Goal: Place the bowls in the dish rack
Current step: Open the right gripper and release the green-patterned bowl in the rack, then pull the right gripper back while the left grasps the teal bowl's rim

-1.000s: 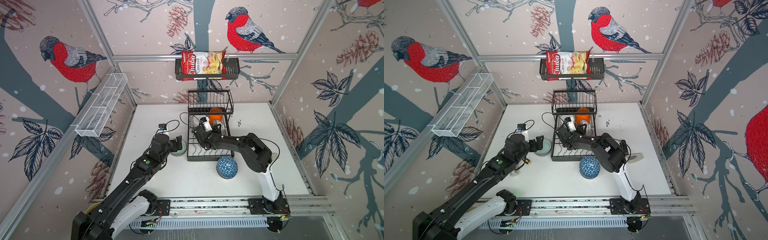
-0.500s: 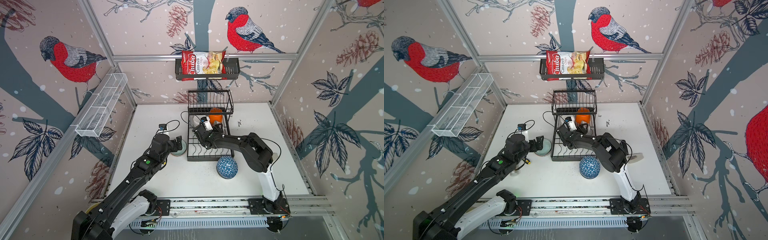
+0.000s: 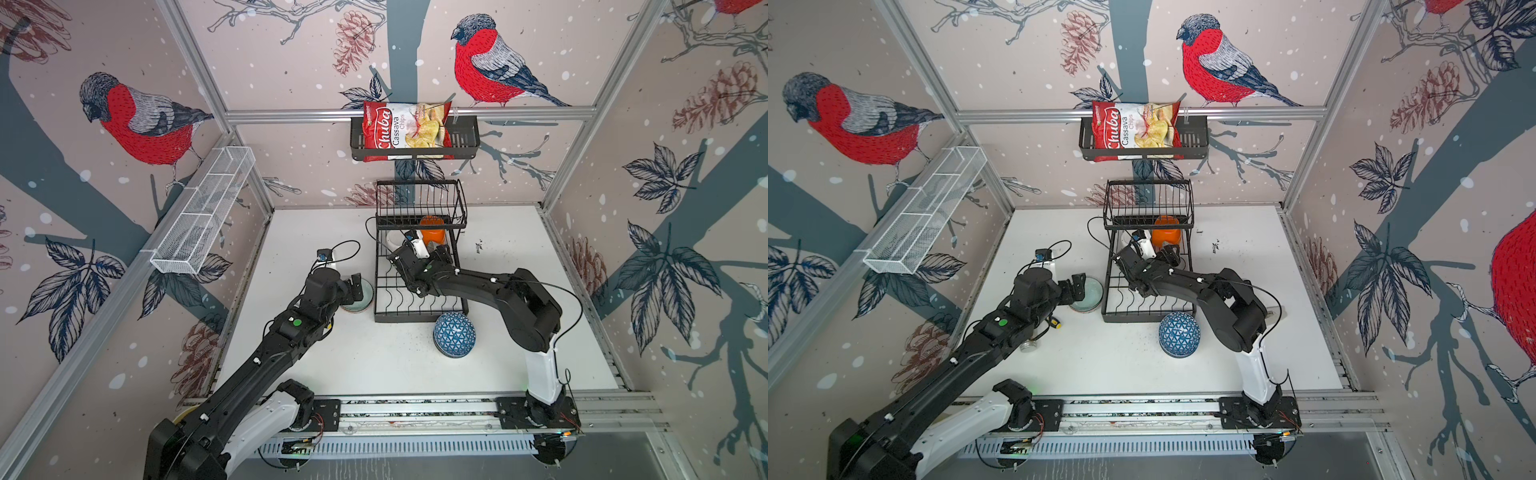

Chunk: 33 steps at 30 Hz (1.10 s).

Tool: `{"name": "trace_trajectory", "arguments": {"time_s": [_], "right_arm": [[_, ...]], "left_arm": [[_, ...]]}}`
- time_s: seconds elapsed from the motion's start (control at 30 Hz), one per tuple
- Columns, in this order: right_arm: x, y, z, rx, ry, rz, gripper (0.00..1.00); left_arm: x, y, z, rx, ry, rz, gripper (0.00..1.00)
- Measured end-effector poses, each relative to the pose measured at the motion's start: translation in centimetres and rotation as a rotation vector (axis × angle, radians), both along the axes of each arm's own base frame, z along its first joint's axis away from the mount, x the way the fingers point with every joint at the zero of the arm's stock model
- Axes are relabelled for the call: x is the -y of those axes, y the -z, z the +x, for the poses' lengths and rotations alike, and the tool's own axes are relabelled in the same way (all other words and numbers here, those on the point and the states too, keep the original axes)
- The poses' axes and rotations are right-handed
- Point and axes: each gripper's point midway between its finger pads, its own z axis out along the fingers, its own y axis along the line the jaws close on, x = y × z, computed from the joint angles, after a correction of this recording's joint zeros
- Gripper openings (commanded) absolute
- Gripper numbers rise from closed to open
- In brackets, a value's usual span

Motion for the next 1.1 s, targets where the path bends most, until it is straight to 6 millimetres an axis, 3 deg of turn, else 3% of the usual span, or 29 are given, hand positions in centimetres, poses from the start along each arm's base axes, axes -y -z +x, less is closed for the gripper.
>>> {"name": "trace_trajectory", "arguments": {"time_s": [0.67,1.1], "right_arm": [[-0.3,-0.4,-2.8,-0.102,-0.089,0.258,0.9],[-0.7,-2.4,-3.9,-0.105,-0.144,0.337,0.9]], "left_arm": [[-2.9,3.8,0.1,-0.165,-0.138,0.016,0.95],[-3.4,5.9,-0.1,-0.252,-0.167,0.045,0.88]]}}
